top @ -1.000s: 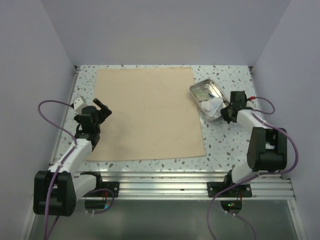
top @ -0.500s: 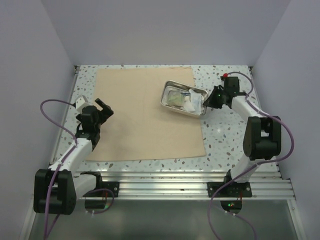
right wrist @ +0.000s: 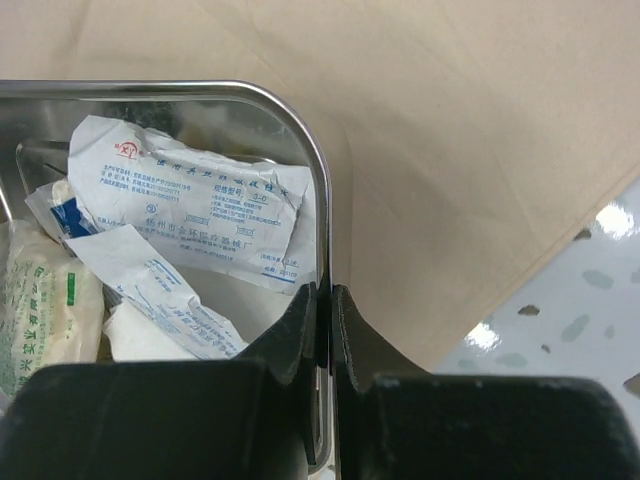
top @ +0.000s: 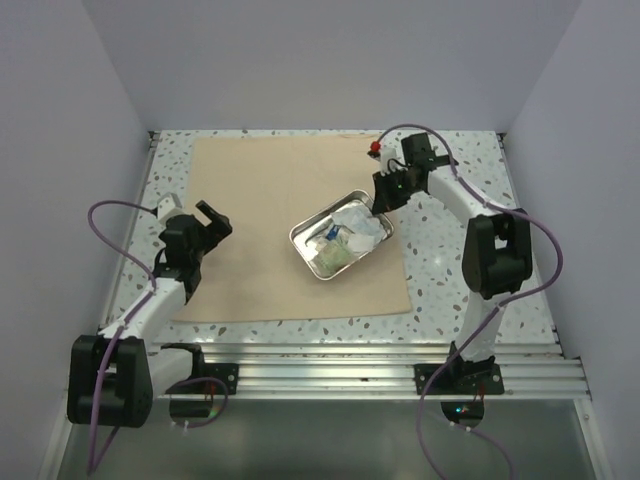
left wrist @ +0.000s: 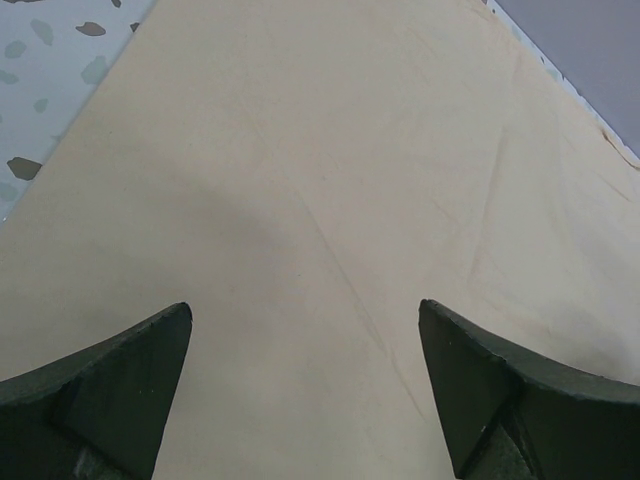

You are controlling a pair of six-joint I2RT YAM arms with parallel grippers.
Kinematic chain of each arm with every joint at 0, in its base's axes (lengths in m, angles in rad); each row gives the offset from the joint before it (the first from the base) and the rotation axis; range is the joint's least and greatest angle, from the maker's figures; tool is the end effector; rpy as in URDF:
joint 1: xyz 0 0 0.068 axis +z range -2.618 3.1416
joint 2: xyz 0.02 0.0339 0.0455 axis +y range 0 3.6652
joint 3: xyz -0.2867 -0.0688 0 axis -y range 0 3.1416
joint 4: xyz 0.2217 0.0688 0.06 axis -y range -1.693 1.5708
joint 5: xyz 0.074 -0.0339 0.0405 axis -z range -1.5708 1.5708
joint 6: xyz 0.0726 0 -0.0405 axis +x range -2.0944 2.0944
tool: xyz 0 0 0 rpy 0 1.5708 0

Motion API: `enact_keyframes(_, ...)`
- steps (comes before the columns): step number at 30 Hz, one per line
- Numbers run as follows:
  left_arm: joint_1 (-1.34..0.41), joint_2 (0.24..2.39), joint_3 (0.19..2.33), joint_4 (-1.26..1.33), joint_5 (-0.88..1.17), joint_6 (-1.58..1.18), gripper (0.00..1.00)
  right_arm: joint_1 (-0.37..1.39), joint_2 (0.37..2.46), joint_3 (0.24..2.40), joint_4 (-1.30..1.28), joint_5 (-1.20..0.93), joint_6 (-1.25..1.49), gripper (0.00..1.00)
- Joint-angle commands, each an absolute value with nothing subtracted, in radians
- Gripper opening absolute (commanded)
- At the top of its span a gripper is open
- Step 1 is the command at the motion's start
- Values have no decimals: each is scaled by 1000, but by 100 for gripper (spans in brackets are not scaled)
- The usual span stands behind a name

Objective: Prepare the surgical pack

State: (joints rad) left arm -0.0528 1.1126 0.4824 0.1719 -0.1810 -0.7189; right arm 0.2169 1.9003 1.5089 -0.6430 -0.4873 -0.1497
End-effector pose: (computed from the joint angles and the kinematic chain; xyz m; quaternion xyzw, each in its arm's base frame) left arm 0.2384 0.0005 0.2241 -0.3216 0.7837 -0.1268 0.5161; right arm 0.3942 0.1217 0.2369 -0.2334 0.9084 0.2411 0.2492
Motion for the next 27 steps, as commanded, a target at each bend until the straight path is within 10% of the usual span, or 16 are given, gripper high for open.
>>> enact_keyframes(1, -51, 1106, 460, 247, -143, -729, 99, 252, 1937, 1631, -742, -541, -328, 0)
enact_keyframes(12, -60, 1115, 460, 253, -130, -726, 99, 285, 2127, 1825, -830, -457, -446, 0)
enact_keyframes(20, -60, 1098, 468, 207, -193, -709, 100, 278, 2069, 1799, -686, -408, -319, 48)
enact_keyframes(27, -60, 1042, 500, 2, -366, -802, 100, 123, 2074, 1847, -540, -558, -57, 54)
